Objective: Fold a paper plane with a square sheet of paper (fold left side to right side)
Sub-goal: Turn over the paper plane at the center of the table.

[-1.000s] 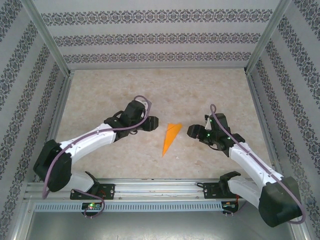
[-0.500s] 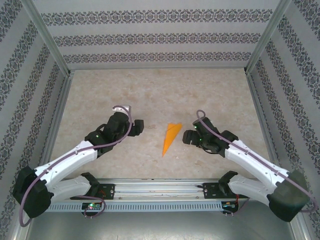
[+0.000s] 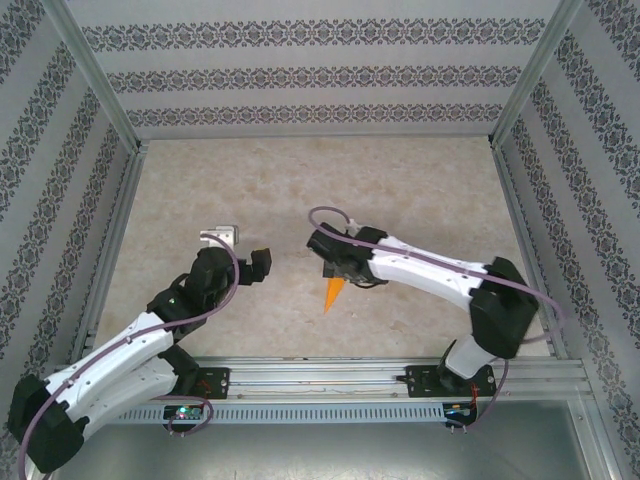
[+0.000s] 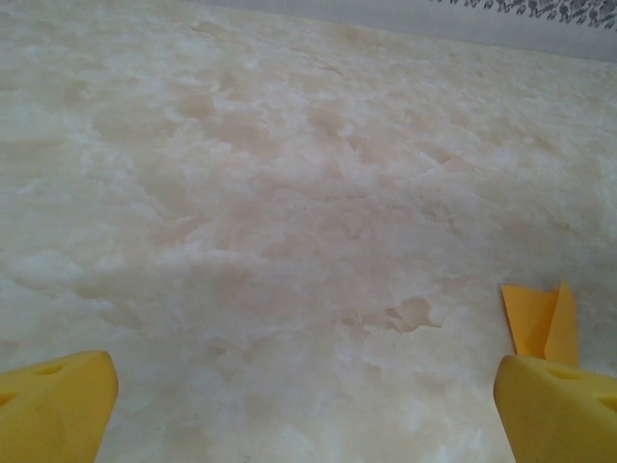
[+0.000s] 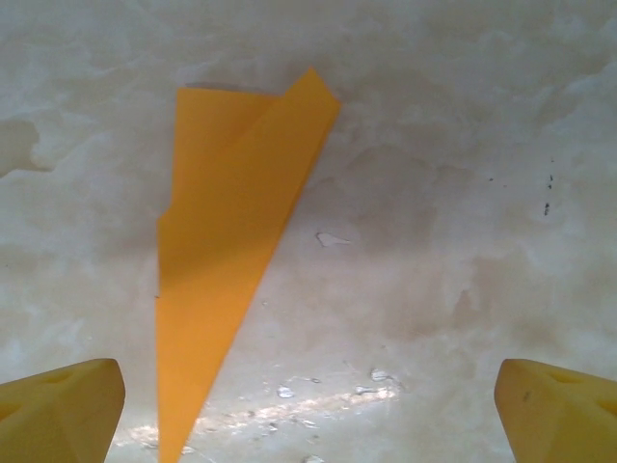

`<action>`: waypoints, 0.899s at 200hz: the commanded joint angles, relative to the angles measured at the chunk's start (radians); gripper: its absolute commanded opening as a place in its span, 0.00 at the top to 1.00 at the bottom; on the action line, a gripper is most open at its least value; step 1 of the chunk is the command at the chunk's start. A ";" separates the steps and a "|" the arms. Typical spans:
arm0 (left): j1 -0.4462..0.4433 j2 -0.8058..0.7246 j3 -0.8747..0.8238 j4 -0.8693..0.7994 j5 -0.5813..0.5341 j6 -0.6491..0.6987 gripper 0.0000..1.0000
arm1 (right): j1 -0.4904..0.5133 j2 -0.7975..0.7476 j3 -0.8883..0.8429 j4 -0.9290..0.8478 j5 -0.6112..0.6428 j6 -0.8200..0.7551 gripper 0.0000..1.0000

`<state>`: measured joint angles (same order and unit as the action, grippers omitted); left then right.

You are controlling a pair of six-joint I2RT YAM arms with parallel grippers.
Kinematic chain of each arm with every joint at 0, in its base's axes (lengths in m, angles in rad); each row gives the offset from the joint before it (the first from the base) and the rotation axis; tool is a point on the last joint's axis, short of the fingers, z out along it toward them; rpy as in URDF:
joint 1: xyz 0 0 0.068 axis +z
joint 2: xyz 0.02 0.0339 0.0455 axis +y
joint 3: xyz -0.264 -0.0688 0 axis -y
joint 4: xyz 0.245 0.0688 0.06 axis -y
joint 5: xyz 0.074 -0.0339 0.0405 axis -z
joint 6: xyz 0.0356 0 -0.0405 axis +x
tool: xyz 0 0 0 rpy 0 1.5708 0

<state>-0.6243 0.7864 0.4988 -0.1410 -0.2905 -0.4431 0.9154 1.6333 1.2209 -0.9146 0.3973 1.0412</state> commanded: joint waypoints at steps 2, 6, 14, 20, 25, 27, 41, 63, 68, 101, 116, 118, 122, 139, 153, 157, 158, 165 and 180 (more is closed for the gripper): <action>0.020 -0.039 -0.026 0.044 -0.034 0.035 0.00 | 0.028 0.108 0.119 -0.156 0.074 0.103 0.02; 0.020 -0.042 -0.027 0.040 -0.032 0.038 0.00 | 0.032 0.130 0.141 -0.166 0.076 0.106 0.02; 0.021 -0.045 -0.026 0.034 -0.027 0.042 0.00 | 0.038 0.171 0.184 -0.186 0.081 0.110 0.03; 0.022 -0.045 -0.026 0.031 -0.024 0.046 0.00 | 0.041 0.201 0.216 -0.204 0.087 0.113 0.04; 0.023 -0.044 -0.028 0.028 -0.018 0.050 0.00 | 0.045 0.224 0.239 -0.218 0.092 0.116 0.05; 0.023 -0.043 -0.028 0.027 -0.017 0.051 0.00 | 0.044 0.233 0.250 -0.222 0.094 0.118 0.05; 0.024 -0.043 -0.031 0.027 -0.009 0.060 0.00 | 0.045 0.293 0.307 -0.261 0.107 0.138 0.08; 0.024 -0.044 -0.037 0.026 -0.002 0.067 0.00 | 0.039 0.367 0.376 -0.308 0.123 0.164 0.14; 0.025 -0.044 -0.038 0.026 -0.001 0.067 0.00 | 0.037 0.380 0.388 -0.313 0.123 0.167 0.17; 0.026 -0.045 -0.039 0.018 0.016 0.072 0.00 | 0.011 0.450 0.426 -0.314 0.096 0.182 0.29; 0.025 -0.045 -0.040 0.010 0.017 0.074 0.00 | -0.001 0.465 0.431 -0.313 0.088 0.191 0.34; 0.025 -0.045 -0.039 0.009 0.019 0.075 0.00 | -0.002 0.467 0.431 -0.313 0.087 0.192 0.34; 0.025 -0.046 -0.039 0.008 0.018 0.075 0.00 | -0.003 0.468 0.431 -0.311 0.087 0.193 0.35; 0.026 -0.047 -0.040 0.001 0.020 0.075 0.00 | -0.011 0.479 0.430 -0.305 0.082 0.195 0.36; 0.026 -0.047 -0.042 0.001 0.024 0.071 0.00 | -0.017 0.490 0.430 -0.298 0.071 0.195 0.38; 0.026 -0.047 -0.042 0.001 0.028 0.070 0.00 | -0.017 0.494 0.428 -0.295 0.068 0.195 0.38; 0.026 -0.047 -0.042 0.002 0.028 0.069 0.00 | -0.017 0.494 0.427 -0.294 0.067 0.195 0.38; 0.026 -0.046 -0.043 0.003 0.032 0.069 0.00 | -0.019 0.499 0.425 -0.286 0.061 0.194 0.38; 0.026 -0.047 -0.042 0.003 0.037 0.068 0.00 | -0.022 0.506 0.424 -0.271 0.051 0.186 0.38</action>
<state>-0.6128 0.7525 0.4683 -0.1417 -0.2661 -0.3920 0.8986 2.1124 1.6276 -1.1805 0.4625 1.2098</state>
